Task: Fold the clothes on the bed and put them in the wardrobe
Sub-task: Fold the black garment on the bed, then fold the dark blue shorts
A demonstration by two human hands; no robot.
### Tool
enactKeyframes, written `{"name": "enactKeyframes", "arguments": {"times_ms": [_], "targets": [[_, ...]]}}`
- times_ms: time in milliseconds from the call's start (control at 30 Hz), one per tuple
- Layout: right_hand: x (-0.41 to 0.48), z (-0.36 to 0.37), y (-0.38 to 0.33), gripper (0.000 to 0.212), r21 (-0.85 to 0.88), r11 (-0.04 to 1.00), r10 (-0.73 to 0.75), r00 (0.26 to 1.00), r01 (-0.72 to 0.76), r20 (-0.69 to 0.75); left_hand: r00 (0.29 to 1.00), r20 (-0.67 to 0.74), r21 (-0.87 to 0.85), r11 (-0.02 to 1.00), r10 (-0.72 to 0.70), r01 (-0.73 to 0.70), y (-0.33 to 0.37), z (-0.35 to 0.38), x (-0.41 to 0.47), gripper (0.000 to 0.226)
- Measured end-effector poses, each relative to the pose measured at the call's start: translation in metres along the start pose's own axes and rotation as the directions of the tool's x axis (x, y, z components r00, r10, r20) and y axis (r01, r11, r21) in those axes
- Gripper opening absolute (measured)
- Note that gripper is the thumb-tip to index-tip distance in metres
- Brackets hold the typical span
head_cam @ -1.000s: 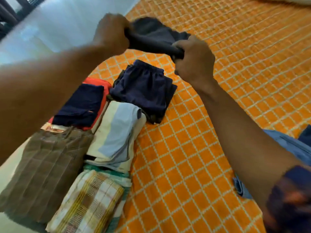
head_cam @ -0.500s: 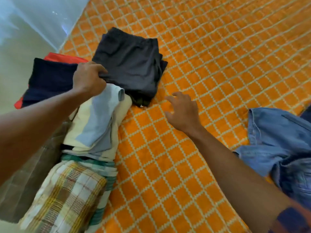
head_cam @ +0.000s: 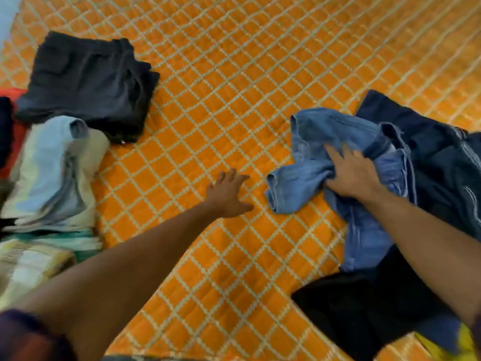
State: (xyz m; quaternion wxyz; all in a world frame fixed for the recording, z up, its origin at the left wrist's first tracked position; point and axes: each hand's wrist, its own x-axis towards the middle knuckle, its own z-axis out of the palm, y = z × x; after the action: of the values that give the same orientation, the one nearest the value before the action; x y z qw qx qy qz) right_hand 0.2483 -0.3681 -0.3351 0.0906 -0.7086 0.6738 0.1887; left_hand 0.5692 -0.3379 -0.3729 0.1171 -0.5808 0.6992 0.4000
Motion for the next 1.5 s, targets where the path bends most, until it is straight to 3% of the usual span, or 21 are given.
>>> {"name": "enactKeyframes", "arguments": {"times_ms": [100,167,267,333,433,600,667,733,800,867,933,1000,1067,1133,1233,1300,1367,1433,1500], "targets": [[0.023,-0.011,-0.020,0.052,0.115,0.993,-0.010,1.000,0.011,-0.010,0.992,-0.072,-0.163,0.982,-0.108,0.095,0.015,0.014,0.001,0.087],[0.024,-0.012,-0.034,0.029,0.215,0.975,-0.042,0.996,0.059,-0.084,0.976,-0.160,-0.439,0.897,-0.146,0.062,0.012,0.014,0.001,0.080],[0.007,-0.003,-0.057,0.014,0.290,0.938,-0.149,0.976,0.191,-0.162,0.939,-0.234,-0.778,0.627,-0.252,-0.026,0.012,0.005,-0.008,0.064],[-0.015,0.006,-0.075,0.003,0.372,0.884,-0.219,0.955,0.281,-0.201,0.884,-0.260,-0.866,0.498,-0.389,-0.035,0.011,0.000,-0.022,0.051],[-0.052,0.018,-0.103,0.009,0.428,0.822,-0.317,0.926,0.376,-0.205,0.839,-0.214,-0.935,0.353,-0.501,-0.028,0.007,0.013,-0.049,0.040],[-0.108,0.040,-0.152,0.005,0.385,0.742,-0.496,0.836,0.548,-0.233,0.770,-0.421,-0.793,0.607,-0.480,-0.056,0.020,0.051,-0.087,0.054],[-0.128,0.045,-0.159,0.013,0.354,0.748,-0.531,0.826,0.561,-0.189,0.709,-0.572,-0.589,0.808,-0.412,-0.006,0.025,0.071,-0.104,0.065],[-0.136,0.041,-0.153,0.020,0.333,0.759,-0.560,0.822,0.560,-0.106,0.699,-0.660,-0.327,0.943,-0.275,0.063,0.030,0.089,-0.114,0.076],[-0.130,0.031,-0.140,0.019,0.406,0.736,-0.586,0.810,0.542,-0.019,0.725,-0.641,-0.265,0.959,-0.251,0.097,0.048,0.099,-0.116,0.073],[-0.126,0.024,-0.114,0.014,0.508,0.680,-0.610,0.792,0.529,-0.008,0.699,-0.653,-0.302,0.946,-0.293,0.115,0.075,0.103,-0.115,0.069],[-0.128,0.024,-0.077,0.006,0.535,0.618,-0.592,0.789,0.576,-0.166,0.663,-0.698,-0.278,0.956,-0.270,0.097,0.104,0.107,-0.109,0.069],[-0.136,0.031,-0.034,0.015,0.459,0.672,-0.463,0.813,0.582,-0.353,0.686,-0.715,-0.162,0.986,-0.135,0.026,0.136,0.113,-0.105,0.073],[-0.149,0.043,0.019,0.038,0.409,0.812,-0.247,0.880,0.417,-0.405,0.743,-0.669,-0.075,0.993,0.018,-0.091,0.179,0.127,-0.102,0.076],[-0.167,0.059,0.068,0.056,0.368,0.909,-0.070,0.942,0.195,-0.327,0.788,-0.608,-0.033,0.988,0.101,-0.153,0.218,0.151,-0.100,0.077],[-0.187,0.088,0.110,0.071,0.348,0.936,0.019,0.977,0.057,-0.210,0.857,-0.487,0.122,0.985,0.166,-0.121,0.251,0.184,-0.090,0.081],[-0.192,0.098,0.124,0.078,0.374,0.925,0.020,0.971,0.073,-0.239,0.899,-0.409,0.206,0.975,0.159,-0.079,0.260,0.197,-0.080,0.088],[-0.188,0.095,0.128,0.077,0.373,0.922,0.049,0.929,0.100,-0.368,0.897,-0.425,0.179,0.983,0.121,-0.047,0.261,0.196,-0.074,0.089],[-0.178,0.089,0.136,0.077,0.341,0.940,0.182,0.877,-0.022,-0.444,0.898,-0.433,0.113,0.993,0.077,-0.030,0.259,0.197,-0.071,0.087],[-0.166,0.082,0.147,0.080,0.338,0.916,0.336,0.875,-0.218,-0.349,0.883,-0.457,0.073,0.994,0.106,-0.082,0.258,0.195,-0.075,0.083]]}}
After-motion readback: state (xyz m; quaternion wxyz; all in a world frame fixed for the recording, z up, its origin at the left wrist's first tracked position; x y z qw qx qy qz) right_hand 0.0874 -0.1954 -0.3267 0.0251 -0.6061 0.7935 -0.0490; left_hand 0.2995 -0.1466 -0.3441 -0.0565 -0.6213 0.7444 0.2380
